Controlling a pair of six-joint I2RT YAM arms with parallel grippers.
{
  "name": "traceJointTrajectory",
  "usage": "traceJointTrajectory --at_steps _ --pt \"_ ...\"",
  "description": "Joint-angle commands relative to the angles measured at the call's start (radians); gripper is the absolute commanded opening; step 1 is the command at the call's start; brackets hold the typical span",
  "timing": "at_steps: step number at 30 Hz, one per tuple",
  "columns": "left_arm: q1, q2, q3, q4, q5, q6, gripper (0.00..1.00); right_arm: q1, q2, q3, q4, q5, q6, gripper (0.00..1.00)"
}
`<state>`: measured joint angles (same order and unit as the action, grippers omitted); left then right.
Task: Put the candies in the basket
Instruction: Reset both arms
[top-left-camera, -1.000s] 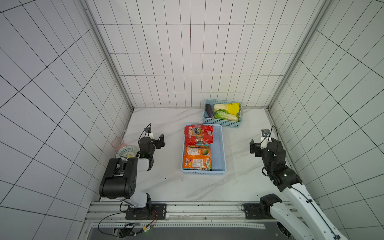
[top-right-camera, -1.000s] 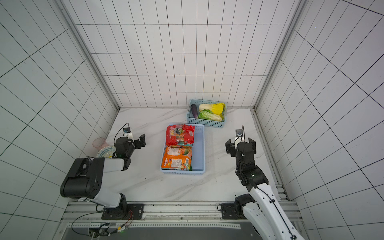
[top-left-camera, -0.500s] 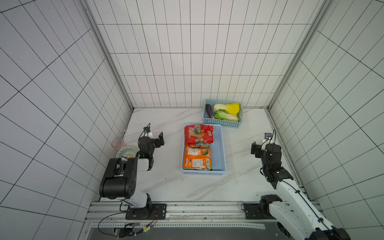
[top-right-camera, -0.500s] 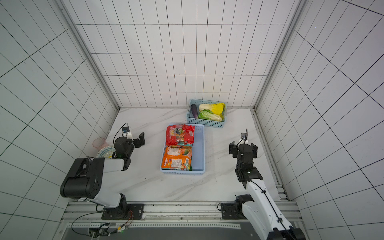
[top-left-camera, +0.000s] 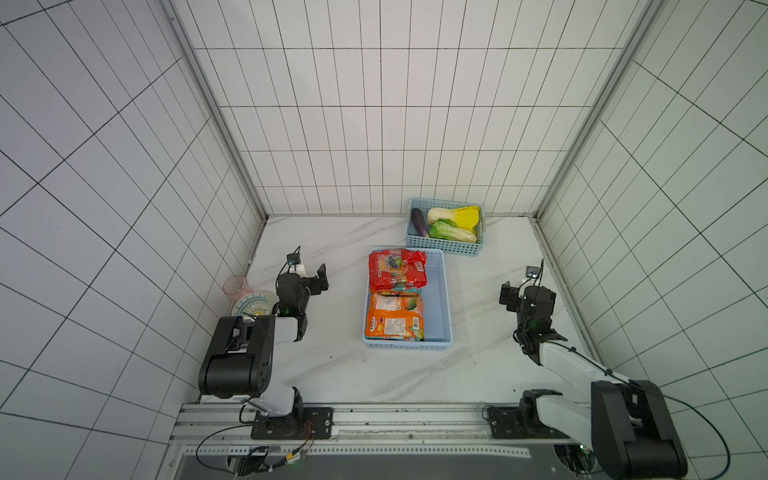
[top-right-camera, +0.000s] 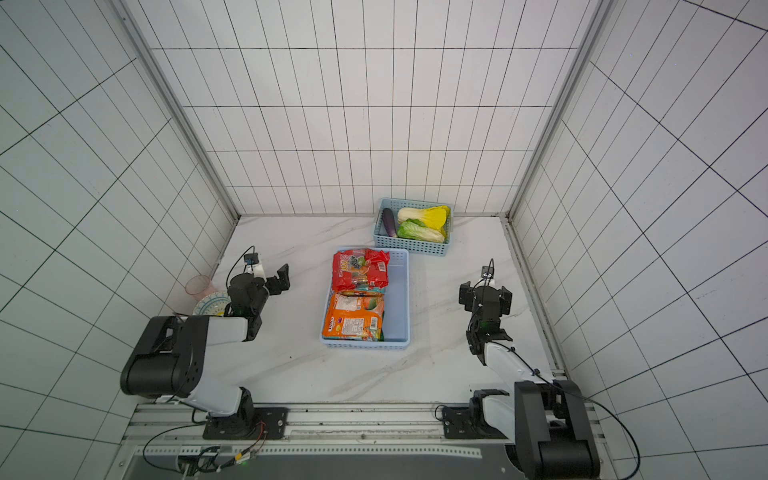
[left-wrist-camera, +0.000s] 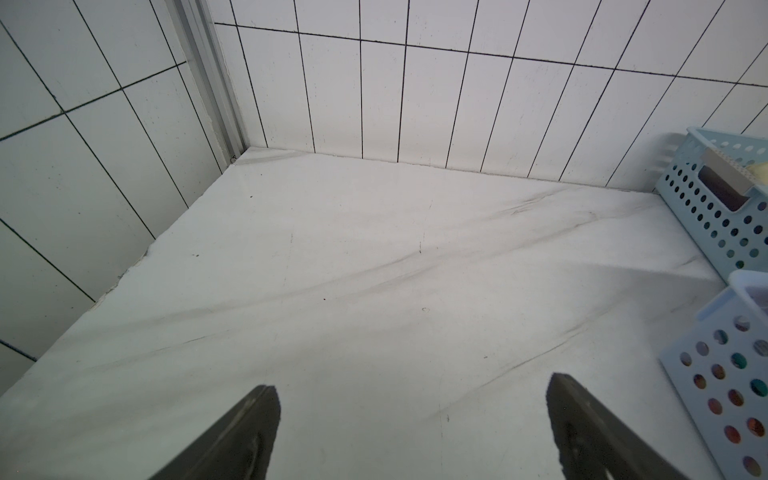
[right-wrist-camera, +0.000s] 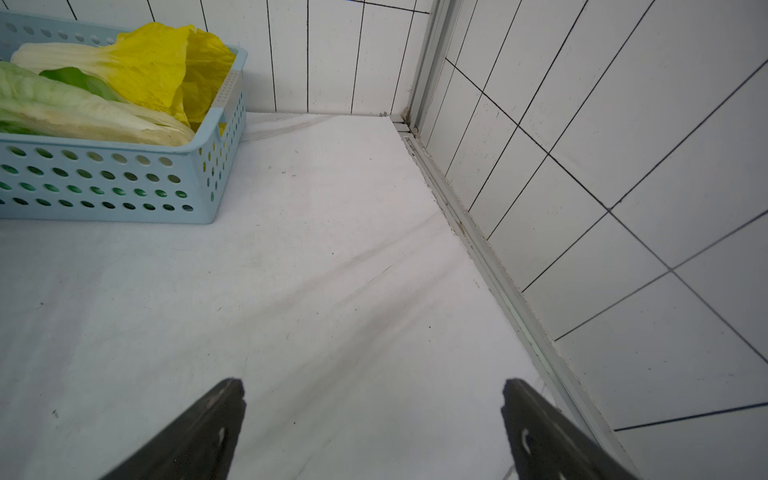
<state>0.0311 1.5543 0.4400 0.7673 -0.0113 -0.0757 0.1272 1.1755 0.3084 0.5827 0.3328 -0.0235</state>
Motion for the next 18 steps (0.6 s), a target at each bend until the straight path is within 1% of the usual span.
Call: traceJointTrajectory --at_steps 1,3,9,13,15,17,18 --pt "0.004 0.003 -0.002 0.022 -0.01 -0.006 0.98 -0.041 0.069 -0.03 0.196 -0.056 0.024 0.99" --pt "0.004 0.003 -0.001 0.021 -0.01 -0.005 0.98 -0.061 0.096 -0.019 0.216 -0.118 0.017 0.99" --pt "0.004 0.004 -0.002 0.021 -0.011 -0.005 0.98 -0.109 0.263 -0.029 0.42 -0.156 0.06 0.99" --pt "0.002 0.006 -0.001 0.021 -0.011 -0.006 0.98 -0.117 0.373 -0.001 0.489 -0.154 0.065 0.99" --pt "0.002 0.004 -0.002 0.021 -0.012 -0.006 0.98 -0.121 0.339 0.063 0.303 -0.192 0.062 0.99" --pt "0.003 0.004 -0.002 0.021 -0.012 -0.006 0.98 -0.127 0.369 0.094 0.297 -0.232 0.047 0.99" --pt "0.003 0.004 -0.001 0.021 -0.013 -0.006 0.98 -0.127 0.366 0.112 0.254 -0.235 0.046 0.99"
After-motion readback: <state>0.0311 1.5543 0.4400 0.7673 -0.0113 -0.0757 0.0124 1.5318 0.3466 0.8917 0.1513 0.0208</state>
